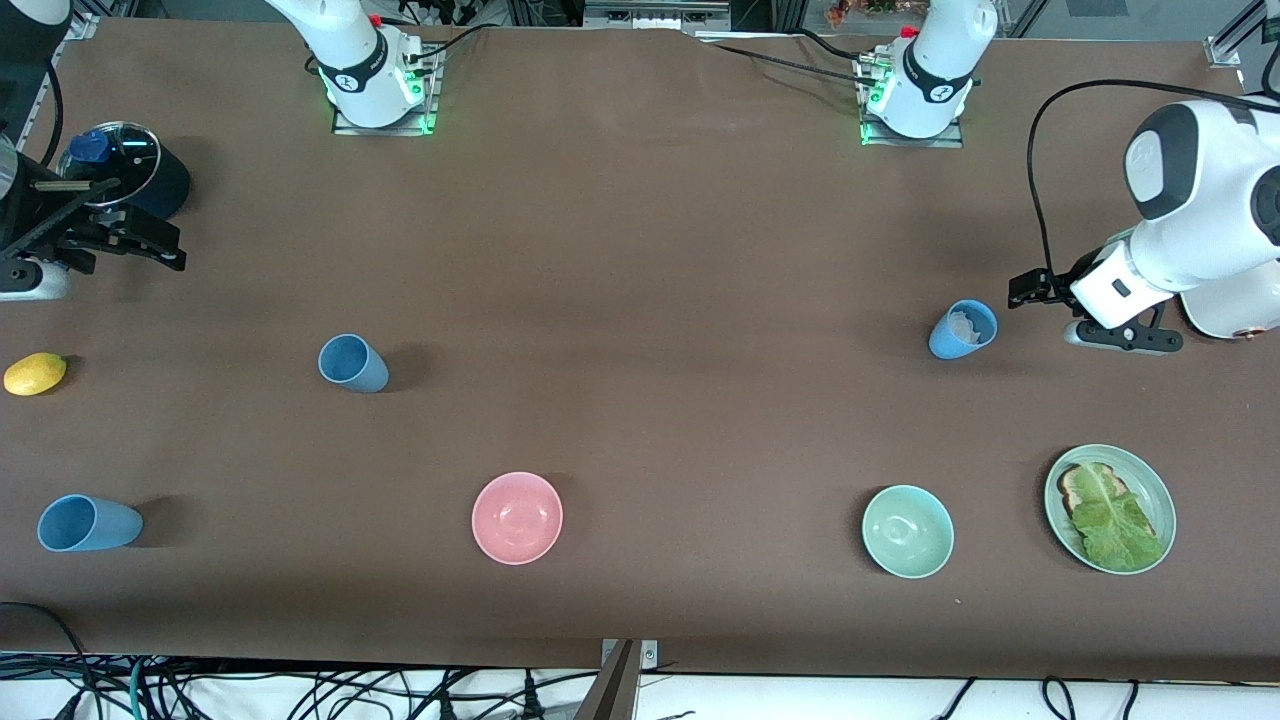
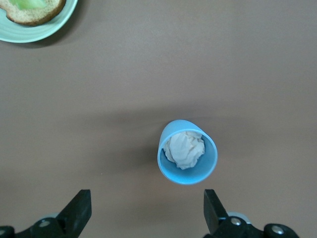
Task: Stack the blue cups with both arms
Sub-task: 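Grasp the tissue-filled blue cup with the left gripper while the right gripper reaches a cup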
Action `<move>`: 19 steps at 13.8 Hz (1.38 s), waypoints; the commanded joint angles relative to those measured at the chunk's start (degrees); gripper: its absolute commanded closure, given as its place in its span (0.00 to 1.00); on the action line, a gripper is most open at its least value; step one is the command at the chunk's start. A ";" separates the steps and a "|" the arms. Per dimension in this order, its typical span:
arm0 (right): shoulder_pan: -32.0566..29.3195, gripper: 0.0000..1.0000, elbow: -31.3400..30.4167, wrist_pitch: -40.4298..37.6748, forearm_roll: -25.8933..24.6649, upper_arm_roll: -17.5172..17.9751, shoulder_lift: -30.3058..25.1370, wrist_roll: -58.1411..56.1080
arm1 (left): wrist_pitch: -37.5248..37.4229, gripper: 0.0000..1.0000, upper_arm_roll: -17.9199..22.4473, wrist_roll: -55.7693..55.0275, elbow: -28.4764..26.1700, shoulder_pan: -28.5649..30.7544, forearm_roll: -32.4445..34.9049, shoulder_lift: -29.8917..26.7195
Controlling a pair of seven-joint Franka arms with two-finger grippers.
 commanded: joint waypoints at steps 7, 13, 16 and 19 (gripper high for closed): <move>-0.44 0.00 1.15 0.15 0.24 0.43 4.51 -0.03 | 19.73 0.00 0.38 0.82 -13.80 -0.30 1.28 -1.50; 0.09 0.00 -2.17 8.31 1.12 0.87 8.37 -0.20 | 27.04 0.00 0.38 0.82 -16.27 -0.30 1.28 1.48; 0.09 0.00 -5.96 11.22 1.12 1.05 7.93 -0.20 | 31.26 0.00 0.38 0.82 -17.24 -0.39 1.28 3.33; 0.09 0.00 -11.66 17.18 1.47 1.14 7.23 -0.03 | 33.81 0.00 0.38 0.82 -17.50 -0.48 1.28 5.00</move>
